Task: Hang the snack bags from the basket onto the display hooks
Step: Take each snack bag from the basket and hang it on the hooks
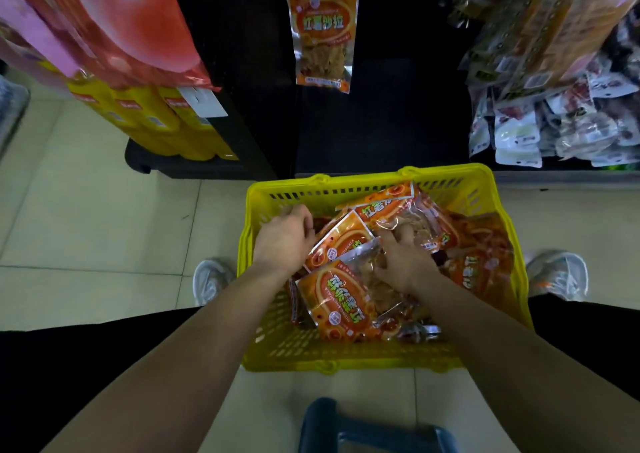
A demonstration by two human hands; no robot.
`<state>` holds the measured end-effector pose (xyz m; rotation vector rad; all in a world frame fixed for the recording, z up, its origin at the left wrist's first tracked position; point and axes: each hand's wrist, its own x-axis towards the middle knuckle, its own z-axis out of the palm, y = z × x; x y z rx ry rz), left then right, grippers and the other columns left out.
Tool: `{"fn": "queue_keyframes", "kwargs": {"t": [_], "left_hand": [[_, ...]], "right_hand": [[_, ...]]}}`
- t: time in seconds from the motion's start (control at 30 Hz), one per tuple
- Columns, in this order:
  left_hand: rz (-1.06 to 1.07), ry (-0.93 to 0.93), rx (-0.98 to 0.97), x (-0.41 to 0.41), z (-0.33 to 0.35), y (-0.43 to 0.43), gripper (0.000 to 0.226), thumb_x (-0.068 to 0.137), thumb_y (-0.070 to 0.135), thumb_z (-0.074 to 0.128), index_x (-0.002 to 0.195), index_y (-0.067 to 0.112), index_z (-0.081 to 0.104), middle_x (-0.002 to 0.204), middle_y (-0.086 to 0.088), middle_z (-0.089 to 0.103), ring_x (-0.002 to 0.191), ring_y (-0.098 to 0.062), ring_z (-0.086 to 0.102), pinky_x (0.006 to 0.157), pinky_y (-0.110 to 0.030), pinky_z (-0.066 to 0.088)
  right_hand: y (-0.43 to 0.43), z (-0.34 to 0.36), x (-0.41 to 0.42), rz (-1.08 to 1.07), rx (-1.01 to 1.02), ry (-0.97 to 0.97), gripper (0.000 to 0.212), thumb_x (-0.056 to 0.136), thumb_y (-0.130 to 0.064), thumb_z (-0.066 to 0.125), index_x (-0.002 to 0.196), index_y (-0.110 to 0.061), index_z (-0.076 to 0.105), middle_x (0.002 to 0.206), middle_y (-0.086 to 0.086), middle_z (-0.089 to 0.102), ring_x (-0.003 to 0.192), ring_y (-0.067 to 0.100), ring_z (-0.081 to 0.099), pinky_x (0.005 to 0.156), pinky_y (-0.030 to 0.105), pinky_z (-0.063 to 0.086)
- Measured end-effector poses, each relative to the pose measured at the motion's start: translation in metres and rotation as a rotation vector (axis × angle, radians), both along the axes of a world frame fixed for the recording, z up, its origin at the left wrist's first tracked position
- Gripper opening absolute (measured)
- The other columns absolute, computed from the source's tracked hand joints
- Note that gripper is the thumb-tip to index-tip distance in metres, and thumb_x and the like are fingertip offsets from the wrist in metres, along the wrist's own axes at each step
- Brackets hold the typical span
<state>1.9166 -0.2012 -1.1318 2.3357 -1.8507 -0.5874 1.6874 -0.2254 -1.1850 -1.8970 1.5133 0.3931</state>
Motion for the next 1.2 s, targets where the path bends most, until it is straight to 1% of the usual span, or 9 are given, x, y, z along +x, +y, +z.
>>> {"fn": "queue_keyframes", "kwargs": {"t": [0.13, 0.27, 0.37, 0.47, 0.67, 0.8, 0.97, 1.07, 1.2], "left_hand": [[-0.062, -0.018, 0.068, -0.003, -0.004, 0.007, 0.014, 0.087, 0.045, 0.067, 0.093, 0.033, 0.065, 0.09, 0.011, 0.071, 0.08, -0.013, 0.067, 0.066, -0.031, 0.056], [-0.096, -0.04, 0.048, -0.005, -0.005, 0.008, 0.013, 0.089, 0.033, 0.068, 0.097, 0.033, 0.059, 0.102, 0.009, 0.06, 0.089, -0.015, 0.062, 0.065, -0.03, 0.049], [-0.102, -0.1, 0.063, -0.005, -0.002, 0.002, 0.012, 0.091, 0.021, 0.062, 0.097, 0.032, 0.06, 0.109, 0.003, 0.054, 0.101, -0.022, 0.058, 0.068, -0.032, 0.042], [-0.1, -0.153, 0.11, -0.005, 0.001, 0.001, 0.025, 0.093, 0.026, 0.063, 0.117, 0.032, 0.066, 0.121, 0.001, 0.056, 0.113, -0.023, 0.056, 0.083, -0.038, 0.052], [-0.079, -0.068, 0.184, -0.009, -0.008, 0.007, 0.038, 0.092, 0.039, 0.063, 0.127, 0.027, 0.059, 0.122, -0.004, 0.066, 0.111, -0.028, 0.062, 0.086, -0.039, 0.053], [0.005, 0.088, 0.238, -0.009, -0.018, 0.004, 0.038, 0.09, 0.035, 0.067, 0.126, 0.028, 0.06, 0.118, -0.001, 0.07, 0.11, -0.024, 0.064, 0.091, -0.04, 0.053], [0.016, 0.225, 0.24, -0.018, -0.025, 0.004, 0.024, 0.094, 0.031, 0.065, 0.116, 0.024, 0.069, 0.106, 0.0, 0.074, 0.09, -0.016, 0.069, 0.082, -0.032, 0.056], [0.054, 0.337, 0.263, -0.028, -0.025, 0.004, 0.021, 0.096, 0.037, 0.061, 0.114, 0.027, 0.064, 0.106, 0.004, 0.071, 0.082, -0.01, 0.067, 0.08, -0.036, 0.059], [-0.001, 0.287, 0.223, -0.039, -0.025, 0.008, 0.036, 0.088, 0.033, 0.072, 0.12, 0.025, 0.06, 0.112, 0.0, 0.072, 0.097, -0.02, 0.069, 0.085, -0.041, 0.057]], "right_hand": [[0.006, -0.005, -0.002, 0.189, -0.182, 0.03, 0.056, 0.085, -0.051, 0.063, 0.137, -0.043, 0.042, 0.147, 0.007, 0.024, 0.134, 0.034, 0.027, 0.108, 0.054, 0.036], [0.005, -0.004, 0.001, 0.324, -0.262, -0.042, 0.058, 0.084, -0.037, 0.061, 0.139, -0.033, 0.042, 0.153, -0.001, 0.03, 0.139, 0.028, 0.024, 0.109, 0.051, 0.031], [0.01, -0.001, 0.009, 0.424, -0.223, -0.108, 0.073, 0.082, -0.056, 0.056, 0.147, -0.035, 0.031, 0.153, -0.006, 0.035, 0.141, 0.025, 0.024, 0.11, 0.05, 0.027], [0.019, -0.002, 0.02, 0.475, -0.22, -0.054, 0.077, 0.075, -0.077, 0.053, 0.142, -0.043, 0.035, 0.138, 0.003, 0.043, 0.13, 0.028, 0.031, 0.107, 0.049, 0.029], [0.011, 0.003, 0.018, 0.328, -0.412, 0.107, 0.041, 0.088, -0.06, 0.052, 0.112, -0.031, 0.069, 0.128, 0.005, 0.053, 0.127, 0.031, 0.037, 0.105, 0.053, 0.032], [-0.001, 0.005, 0.002, 0.185, -0.518, 0.145, 0.041, 0.089, -0.056, 0.052, 0.108, -0.024, 0.07, 0.123, 0.001, 0.065, 0.125, 0.027, 0.05, 0.105, 0.048, 0.031], [-0.012, 0.004, -0.004, 0.098, -0.532, 0.122, 0.043, 0.088, -0.054, 0.057, 0.12, -0.026, 0.059, 0.118, 0.001, 0.068, 0.121, 0.028, 0.055, 0.102, 0.046, 0.036], [-0.014, 0.005, -0.001, 0.068, -0.505, 0.128, 0.045, 0.087, -0.055, 0.058, 0.119, -0.023, 0.058, 0.116, 0.004, 0.069, 0.12, 0.029, 0.056, 0.103, 0.048, 0.037], [-0.017, 0.005, 0.003, 0.073, -0.423, 0.144, 0.053, 0.086, -0.061, 0.055, 0.124, -0.024, 0.055, 0.12, 0.006, 0.066, 0.121, 0.03, 0.055, 0.106, 0.049, 0.033]]}}
